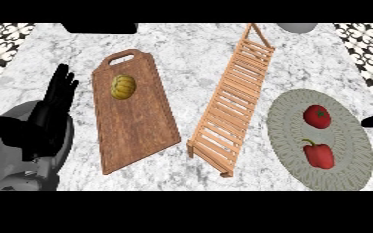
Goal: Pick the tomato from the placemat and place it in the tiered shelf
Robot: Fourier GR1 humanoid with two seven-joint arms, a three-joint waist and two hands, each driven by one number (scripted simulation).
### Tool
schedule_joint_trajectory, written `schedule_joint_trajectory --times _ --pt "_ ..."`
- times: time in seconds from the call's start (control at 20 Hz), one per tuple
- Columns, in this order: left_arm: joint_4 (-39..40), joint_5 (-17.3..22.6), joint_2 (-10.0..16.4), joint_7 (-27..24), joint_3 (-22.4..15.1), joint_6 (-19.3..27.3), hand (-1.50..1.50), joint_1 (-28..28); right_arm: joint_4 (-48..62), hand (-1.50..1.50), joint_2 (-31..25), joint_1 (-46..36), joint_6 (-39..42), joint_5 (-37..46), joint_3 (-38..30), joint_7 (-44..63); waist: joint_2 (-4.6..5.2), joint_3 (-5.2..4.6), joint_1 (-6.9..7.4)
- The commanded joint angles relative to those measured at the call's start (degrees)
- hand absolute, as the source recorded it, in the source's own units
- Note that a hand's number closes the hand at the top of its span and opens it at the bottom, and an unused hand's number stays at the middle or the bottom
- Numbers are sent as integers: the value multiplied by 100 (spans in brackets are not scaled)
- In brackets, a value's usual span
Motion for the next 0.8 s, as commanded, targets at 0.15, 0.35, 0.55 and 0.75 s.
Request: schedule_joint_trajectory --times 0.15,0.35,0.55,0.75 --pt "-7 31 38 106 71 -125 0 -141 -486 -150 145 -575 -173 1267 1205 1922 30 12 77" --pt "-207 -2 55 121 164 -216 0 86 -293 -150 612 -897 -21 1649 1419 2400 24 20 27" --pt "45 -225 -244 -234 111 -48 0 109 -288 -150 793 -881 -14 2298 1648 2685 22 20 -18" --pt "-13 -259 -291 -298 15 -124 0 289 278 -150 784 -1066 397 2688 1963 2988 30 19 35"
